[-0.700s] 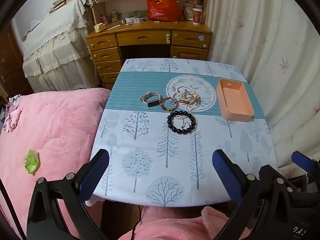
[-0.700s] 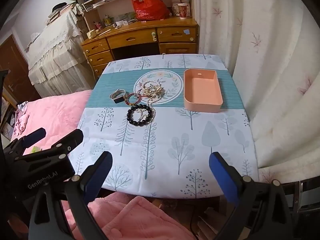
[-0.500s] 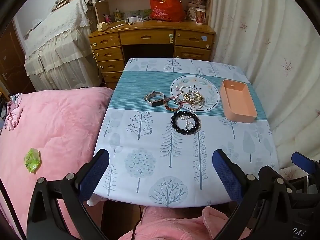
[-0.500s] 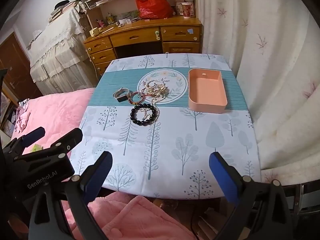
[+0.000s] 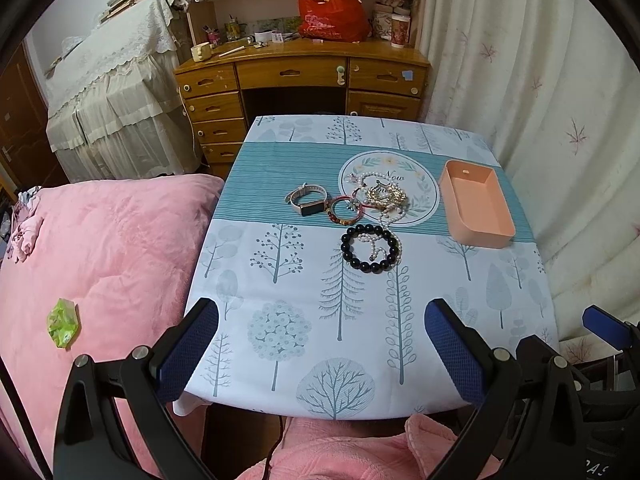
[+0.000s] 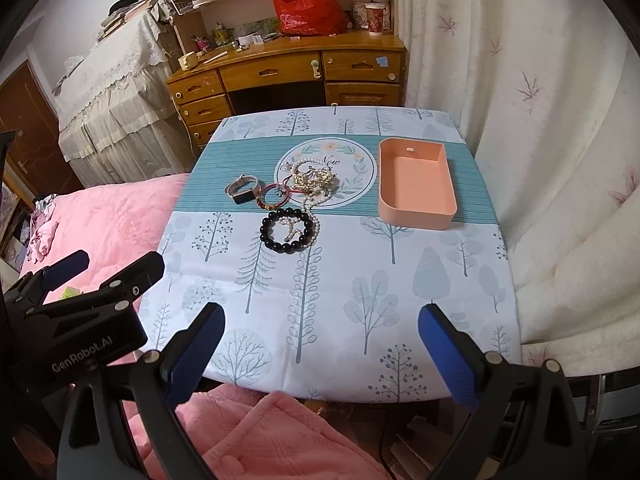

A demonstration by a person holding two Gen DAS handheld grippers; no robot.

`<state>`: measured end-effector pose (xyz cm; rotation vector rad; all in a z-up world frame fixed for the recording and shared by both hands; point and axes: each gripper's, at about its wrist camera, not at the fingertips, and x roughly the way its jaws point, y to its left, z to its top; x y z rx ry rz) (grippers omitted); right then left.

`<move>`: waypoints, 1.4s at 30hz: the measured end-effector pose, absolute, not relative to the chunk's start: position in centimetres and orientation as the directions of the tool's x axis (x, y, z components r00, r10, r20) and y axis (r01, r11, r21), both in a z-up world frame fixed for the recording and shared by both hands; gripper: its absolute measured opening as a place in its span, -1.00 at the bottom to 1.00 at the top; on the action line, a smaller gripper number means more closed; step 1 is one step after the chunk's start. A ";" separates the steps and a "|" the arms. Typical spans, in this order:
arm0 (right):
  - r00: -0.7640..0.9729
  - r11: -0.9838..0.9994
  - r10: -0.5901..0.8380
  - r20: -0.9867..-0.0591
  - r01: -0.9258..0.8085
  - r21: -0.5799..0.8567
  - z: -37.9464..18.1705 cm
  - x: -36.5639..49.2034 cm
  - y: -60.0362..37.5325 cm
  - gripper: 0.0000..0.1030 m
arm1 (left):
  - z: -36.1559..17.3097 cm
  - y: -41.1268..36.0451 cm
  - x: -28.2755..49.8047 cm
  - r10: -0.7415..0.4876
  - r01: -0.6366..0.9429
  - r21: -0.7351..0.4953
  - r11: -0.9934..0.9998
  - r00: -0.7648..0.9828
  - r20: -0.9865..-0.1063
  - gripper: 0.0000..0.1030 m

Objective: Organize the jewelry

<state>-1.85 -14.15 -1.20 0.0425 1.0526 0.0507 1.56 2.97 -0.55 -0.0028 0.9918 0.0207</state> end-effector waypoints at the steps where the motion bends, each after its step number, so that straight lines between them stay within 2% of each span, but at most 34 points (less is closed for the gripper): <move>1: 0.493 0.998 0.061 -0.868 -0.021 0.059 -1.2 -1.8 -14.2 0.91 | -0.6 2.9 1.7 0.016 -0.018 0.008 1.000 0.545 -0.838 0.98; 42: 0.441 0.994 0.112 -0.890 -0.043 0.103 -2.6 -0.6 -13.8 0.91 | -2.9 3.9 3.5 0.012 -0.038 -0.006 0.999 0.457 -0.890 0.98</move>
